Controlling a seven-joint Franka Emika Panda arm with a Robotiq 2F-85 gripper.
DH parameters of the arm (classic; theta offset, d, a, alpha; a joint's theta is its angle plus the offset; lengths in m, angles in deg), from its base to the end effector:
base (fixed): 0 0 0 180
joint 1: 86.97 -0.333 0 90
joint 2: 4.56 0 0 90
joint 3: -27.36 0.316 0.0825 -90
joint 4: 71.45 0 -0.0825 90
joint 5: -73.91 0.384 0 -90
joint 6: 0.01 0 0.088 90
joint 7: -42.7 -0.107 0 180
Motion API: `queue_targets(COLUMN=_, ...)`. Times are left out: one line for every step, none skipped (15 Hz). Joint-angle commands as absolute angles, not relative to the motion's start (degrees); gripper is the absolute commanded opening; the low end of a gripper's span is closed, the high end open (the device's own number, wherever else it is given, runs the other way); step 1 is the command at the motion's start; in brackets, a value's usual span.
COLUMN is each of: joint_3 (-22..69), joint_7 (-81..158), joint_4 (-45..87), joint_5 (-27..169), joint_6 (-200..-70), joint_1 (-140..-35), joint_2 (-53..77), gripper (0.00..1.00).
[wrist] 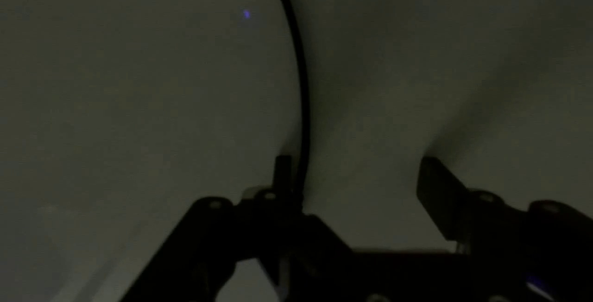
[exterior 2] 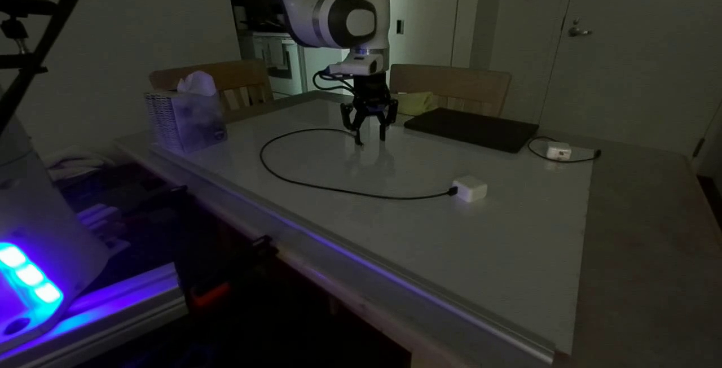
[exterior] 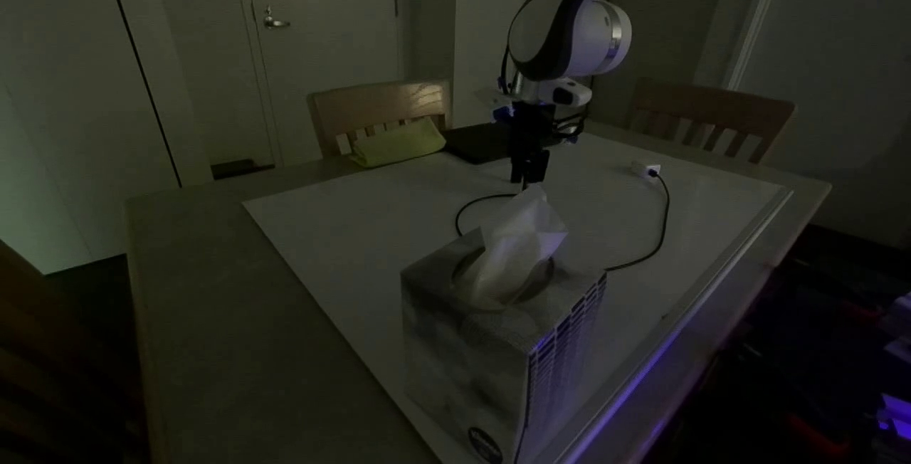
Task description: Unwind the charger on the table
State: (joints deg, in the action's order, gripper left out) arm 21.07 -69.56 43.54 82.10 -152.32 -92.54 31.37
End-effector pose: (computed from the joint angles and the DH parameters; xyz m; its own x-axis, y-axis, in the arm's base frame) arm 0.6019 -0.0114 0.1424 -0.4836 -0.8751 -0.0170 -0.8748 0.4839 -0.0263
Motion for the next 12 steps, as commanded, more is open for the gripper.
queue_targets(joint_3=20.92, joint_7=-69.5, joint_4=42.49, joint_5=82.88, joint_6=-151.05, joint_1=-92.77, joint_2=32.76, gripper=0.39)
queue_targets(joint_3=20.96, joint_7=-69.39, joint_4=42.4, joint_5=82.8, joint_6=-151.03, joint_1=-92.79, joint_2=32.67, gripper=0.31)
queue_targets(joint_3=20.94, joint_7=-69.36, joint_4=42.19, joint_5=82.6, joint_6=-150.81, joint_1=-92.93, joint_2=32.66, gripper=0.25)
queue_targets(joint_3=20.95, joint_7=-69.34, joint_4=42.11, joint_5=82.47, joint_6=-150.46, joint_1=-93.04, joint_2=32.53, gripper=0.18)
queue_targets(joint_3=20.8, joint_7=-69.47, joint_4=41.75, joint_5=82.19, joint_6=-150.28, joint_1=-93.31, joint_2=32.67, gripper=0.11)
queue_targets(joint_3=20.73, joint_7=-69.53, joint_4=41.57, joint_5=82.0, joint_6=-150.04, joint_1=-93.48, joint_2=32.64, gripper=0.04)
queue_targets(joint_3=20.59, joint_7=-69.69, joint_4=41.55, joint_5=81.75, joint_6=-149.97, joint_1=-93.75, joint_2=32.58, gripper=0.01)
queue_targets(joint_3=20.44, joint_7=-69.87, joint_4=41.61, joint_5=81.51, joint_6=-150.02, joint_1=-94.04, joint_2=32.54, gripper=0.0)
queue_targets(joint_3=20.21, joint_7=-70.05, joint_4=41.78, joint_5=81.16, joint_6=-150.03, joint_1=-94.41, joint_2=32.34, gripper=0.0)
queue_targets(joint_3=20.05, joint_7=-70.11, joint_4=41.83, joint_5=80.84, joint_6=-150.17, joint_1=-94.67, joint_2=32.28, gripper=0.0)
queue_targets(joint_3=19.79, joint_7=-70.25, joint_4=41.86, joint_5=80.45, joint_6=-150.04, joint_1=-95.05, joint_2=32.11, gripper=0.01)
queue_targets(joint_3=19.86, joint_7=-69.41, joint_4=41.66, joint_5=79.63, joint_6=-149.76, joint_1=-95.41, joint_2=32.08, gripper=0.01)
